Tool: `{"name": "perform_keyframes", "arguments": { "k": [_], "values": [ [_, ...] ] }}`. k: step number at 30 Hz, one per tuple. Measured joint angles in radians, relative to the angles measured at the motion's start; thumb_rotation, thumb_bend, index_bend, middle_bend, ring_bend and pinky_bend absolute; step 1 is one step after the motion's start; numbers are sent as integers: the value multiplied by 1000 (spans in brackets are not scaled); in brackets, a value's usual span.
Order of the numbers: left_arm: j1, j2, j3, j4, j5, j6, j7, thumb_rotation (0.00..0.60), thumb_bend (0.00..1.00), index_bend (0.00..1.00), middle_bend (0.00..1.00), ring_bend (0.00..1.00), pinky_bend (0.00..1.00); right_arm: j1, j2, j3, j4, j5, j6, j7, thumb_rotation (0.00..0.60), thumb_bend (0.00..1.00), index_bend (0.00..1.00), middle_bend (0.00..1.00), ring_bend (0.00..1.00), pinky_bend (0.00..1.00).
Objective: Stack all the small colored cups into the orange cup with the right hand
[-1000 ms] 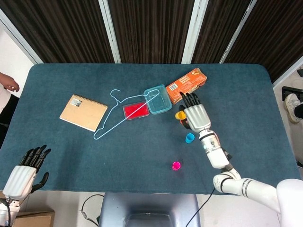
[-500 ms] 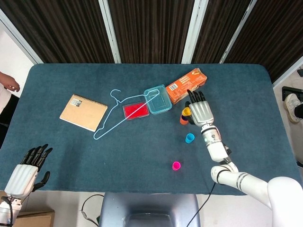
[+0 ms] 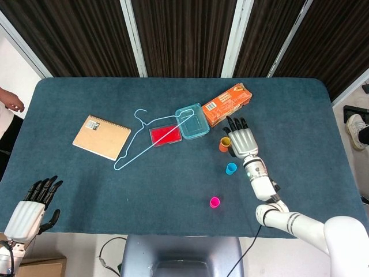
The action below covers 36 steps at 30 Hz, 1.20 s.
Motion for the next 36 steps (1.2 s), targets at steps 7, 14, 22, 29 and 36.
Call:
{"name": "perform_keyframes", "arguments": {
  "k": [7, 14, 22, 29, 36],
  "values": [
    [-1, -1, 0, 0, 2, -1, 3, 600, 461, 0, 0, 0, 93, -48, 98, -41, -198, -107, 59, 58, 600, 466, 214, 9, 0, 0],
    [-3, -4, 3, -3, 6, -5, 11, 600, 461, 0, 0, 0, 93, -116, 260, -164, -431, -258, 97, 82, 600, 465, 285, 9, 0, 0],
    [-2, -6, 6, -5, 11, -3, 15, 600, 461, 0, 0, 0, 93, -127, 241, -201, -372, -227, 41, 42, 600, 466, 378, 11, 0, 0],
    [-1, -8, 8, 0, 9, -4, 12, 600, 460, 0, 0, 0, 93, -120, 197, -192, -298, -196, 12, 37, 600, 466, 446, 8, 0, 0],
    [-3, -7, 5, -1, 5, -7, 12, 600, 461, 0, 0, 0, 93, -118, 162, -179, -262, -197, 22, 43, 600, 466, 591, 51, 0, 0]
  ]
}}
